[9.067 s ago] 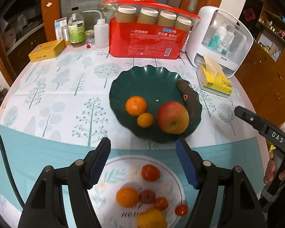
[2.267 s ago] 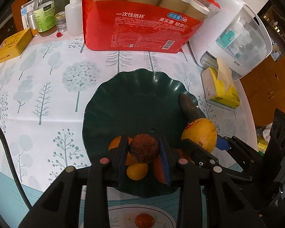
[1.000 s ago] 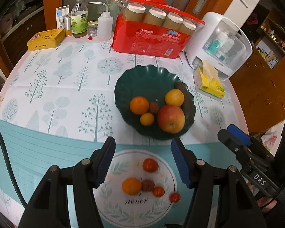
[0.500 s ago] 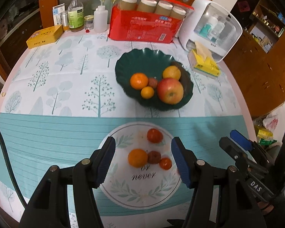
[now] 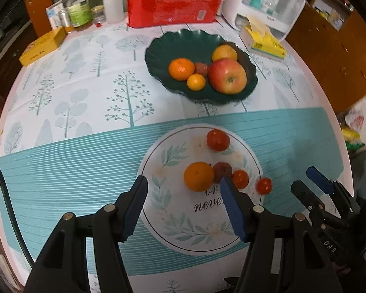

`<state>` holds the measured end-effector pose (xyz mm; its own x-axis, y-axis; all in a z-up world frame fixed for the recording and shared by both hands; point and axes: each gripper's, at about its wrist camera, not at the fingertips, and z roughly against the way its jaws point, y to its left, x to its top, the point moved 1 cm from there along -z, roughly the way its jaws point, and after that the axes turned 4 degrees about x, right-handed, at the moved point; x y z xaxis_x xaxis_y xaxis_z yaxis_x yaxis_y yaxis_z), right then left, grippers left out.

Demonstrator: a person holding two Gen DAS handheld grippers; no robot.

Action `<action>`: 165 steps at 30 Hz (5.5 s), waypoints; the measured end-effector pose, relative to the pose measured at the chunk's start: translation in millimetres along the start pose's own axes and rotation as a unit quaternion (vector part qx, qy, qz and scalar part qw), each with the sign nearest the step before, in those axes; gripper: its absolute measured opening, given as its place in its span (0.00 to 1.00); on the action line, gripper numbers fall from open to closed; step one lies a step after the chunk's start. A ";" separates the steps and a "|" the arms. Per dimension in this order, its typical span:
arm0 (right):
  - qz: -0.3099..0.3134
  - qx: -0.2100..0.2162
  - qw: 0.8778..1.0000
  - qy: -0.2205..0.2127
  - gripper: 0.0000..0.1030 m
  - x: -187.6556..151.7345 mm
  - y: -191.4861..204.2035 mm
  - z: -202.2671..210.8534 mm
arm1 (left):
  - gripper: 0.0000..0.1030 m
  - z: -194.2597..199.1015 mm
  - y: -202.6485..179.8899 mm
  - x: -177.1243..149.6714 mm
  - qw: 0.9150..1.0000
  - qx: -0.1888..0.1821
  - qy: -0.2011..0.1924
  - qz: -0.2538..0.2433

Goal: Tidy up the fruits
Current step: 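Move both tools back over the white plate, then grasp the small orange with the left tool while the right tool grasps a red tomato, then carry the orange and tomato with both tools over the green plate, then lower both fruits into the green plate and open both tools, then move both tools back over the white plate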

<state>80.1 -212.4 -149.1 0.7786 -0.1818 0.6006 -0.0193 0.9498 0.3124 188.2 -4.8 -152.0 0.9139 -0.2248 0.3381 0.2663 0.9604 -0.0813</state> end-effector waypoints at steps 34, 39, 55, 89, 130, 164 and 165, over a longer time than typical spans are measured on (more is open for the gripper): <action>0.063 -0.130 0.988 0.046 0.36 -39.2 44.7 -66.4 | 0.38 -82.4 -9.9 12.1 0.987 -0.116 0.036 -0.110; 0.060 -0.135 0.988 0.045 0.27 -35.7 42.5 -68.4 | 0.37 -81.4 -6.4 10.3 0.987 -0.123 0.033 -0.102; 0.069 -0.107 0.990 0.060 0.25 -23.3 41.9 -61.0 | 0.36 -50.1 29.0 14.9 0.997 -0.071 0.003 -0.038; 0.162 -0.078 0.983 -0.032 0.25 141.9 53.9 -91.8 | 0.37 -17.1 66.1 180.1 0.994 -0.009 -0.106 -0.004; 0.049 -0.041 0.998 -0.016 0.50 148.4 44.0 -115.0 | 0.55 -41.4 46.1 170.0 0.995 -0.057 -0.078 -0.021; -0.148 -0.033 0.988 0.035 0.56 -3.0 70.5 -24.1 | 0.57 23.9 47.3 4.1 0.992 -0.087 -0.032 -0.086; -0.148 -0.037 0.988 0.032 0.56 -7.0 72.5 -22.5 | 0.58 23.1 47.5 2.0 0.992 -0.087 -0.030 -0.087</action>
<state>87.4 -136.6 -147.3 0.7812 -0.4405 0.4423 0.2595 0.8736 0.4117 195.6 44.2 -133.5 0.8309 -0.3699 0.4157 0.4722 0.8639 -0.1752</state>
